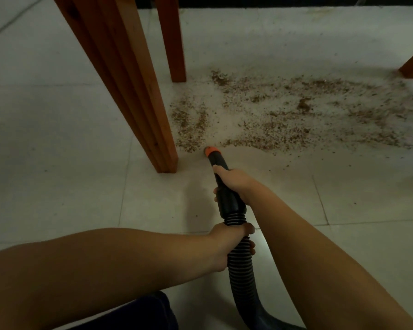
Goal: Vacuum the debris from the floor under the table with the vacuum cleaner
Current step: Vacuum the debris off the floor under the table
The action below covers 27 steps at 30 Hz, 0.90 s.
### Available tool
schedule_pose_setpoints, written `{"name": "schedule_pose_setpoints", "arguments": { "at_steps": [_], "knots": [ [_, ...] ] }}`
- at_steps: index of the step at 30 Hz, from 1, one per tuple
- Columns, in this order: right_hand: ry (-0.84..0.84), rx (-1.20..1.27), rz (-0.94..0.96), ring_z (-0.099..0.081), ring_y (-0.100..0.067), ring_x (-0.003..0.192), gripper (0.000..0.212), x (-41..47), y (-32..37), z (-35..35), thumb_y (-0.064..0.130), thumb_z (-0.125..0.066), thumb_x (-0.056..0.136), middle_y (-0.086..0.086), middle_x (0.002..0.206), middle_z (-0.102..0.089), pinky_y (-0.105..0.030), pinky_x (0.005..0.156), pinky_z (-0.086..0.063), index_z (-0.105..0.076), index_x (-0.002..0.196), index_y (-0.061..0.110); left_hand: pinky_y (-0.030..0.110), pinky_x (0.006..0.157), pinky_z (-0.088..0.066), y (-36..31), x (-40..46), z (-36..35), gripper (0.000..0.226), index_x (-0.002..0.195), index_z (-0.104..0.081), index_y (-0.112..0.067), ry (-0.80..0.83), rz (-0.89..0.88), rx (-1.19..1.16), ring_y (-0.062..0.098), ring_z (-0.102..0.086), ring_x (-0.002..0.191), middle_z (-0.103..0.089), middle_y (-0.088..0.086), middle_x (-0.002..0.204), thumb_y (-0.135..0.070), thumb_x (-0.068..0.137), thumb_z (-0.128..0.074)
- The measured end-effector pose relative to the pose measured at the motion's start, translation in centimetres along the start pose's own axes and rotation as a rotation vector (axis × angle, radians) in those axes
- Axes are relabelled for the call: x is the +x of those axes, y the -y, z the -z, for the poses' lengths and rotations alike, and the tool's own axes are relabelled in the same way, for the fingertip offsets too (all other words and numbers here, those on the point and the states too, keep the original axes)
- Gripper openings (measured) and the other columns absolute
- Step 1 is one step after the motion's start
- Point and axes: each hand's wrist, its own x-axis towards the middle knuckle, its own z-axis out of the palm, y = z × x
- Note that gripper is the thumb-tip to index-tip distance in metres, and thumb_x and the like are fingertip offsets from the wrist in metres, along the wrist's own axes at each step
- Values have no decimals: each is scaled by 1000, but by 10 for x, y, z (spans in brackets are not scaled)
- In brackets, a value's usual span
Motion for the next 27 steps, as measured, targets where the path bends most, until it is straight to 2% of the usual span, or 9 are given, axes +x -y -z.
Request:
{"name": "schedule_pose_setpoints", "arguments": {
  "at_steps": [3,7,10,15,18,22,27],
  "knots": [
    [4,14,9,-60,-28,58,39,4,5,-3,41,-48,97,-15,76,-62,-37,58,-55,-45,107,4,27,52,-52,-5,2,5,9,88,-57,-7,-11,-9,7,18,-60,56,-61,8,66,-12,86,-64],
    [-67,36,13,-62,-32,70,37,10,0,9,45,-48,96,-15,82,-63,-49,85,-56,-46,89,9,25,50,-51,-8,9,0,9,89,-57,-8,20,-13,66,18,-60,56,-61,8,67,-12,85,-64],
    [-131,98,3,-62,-35,76,36,11,-9,27,45,-49,96,-15,80,-64,-50,86,-56,-46,87,10,24,50,-52,-9,13,-9,7,87,-57,-9,51,-17,130,17,-60,56,-61,7,68,-12,86,-63],
    [-214,183,-9,-61,-36,78,35,13,-25,54,45,-51,95,-16,81,-63,-54,90,-54,-47,87,11,30,61,-54,-11,23,-26,10,90,-57,-8,94,-9,202,18,-61,58,-62,8,70,-11,85,-65],
    [-271,228,-15,-61,-33,74,36,15,-27,69,45,-51,95,-15,78,-63,-55,91,-53,-46,88,10,27,57,-53,-17,28,-36,9,89,-56,-10,124,-7,242,17,-60,57,-61,7,70,-12,86,-64],
    [-287,203,-26,-61,-34,79,38,18,-16,81,46,-49,96,-15,79,-63,-52,92,-53,-46,85,10,26,54,-51,-30,34,-43,8,87,-56,-10,141,-33,229,15,-59,53,-60,6,68,-13,87,-63],
    [-192,119,5,-62,-32,71,41,25,-2,67,45,-48,97,-15,80,-63,-51,87,-56,-45,107,5,24,51,-52,-32,37,-34,8,85,-55,-8,103,-41,122,17,-58,54,-59,8,66,-10,87,-62]
  ]
}}
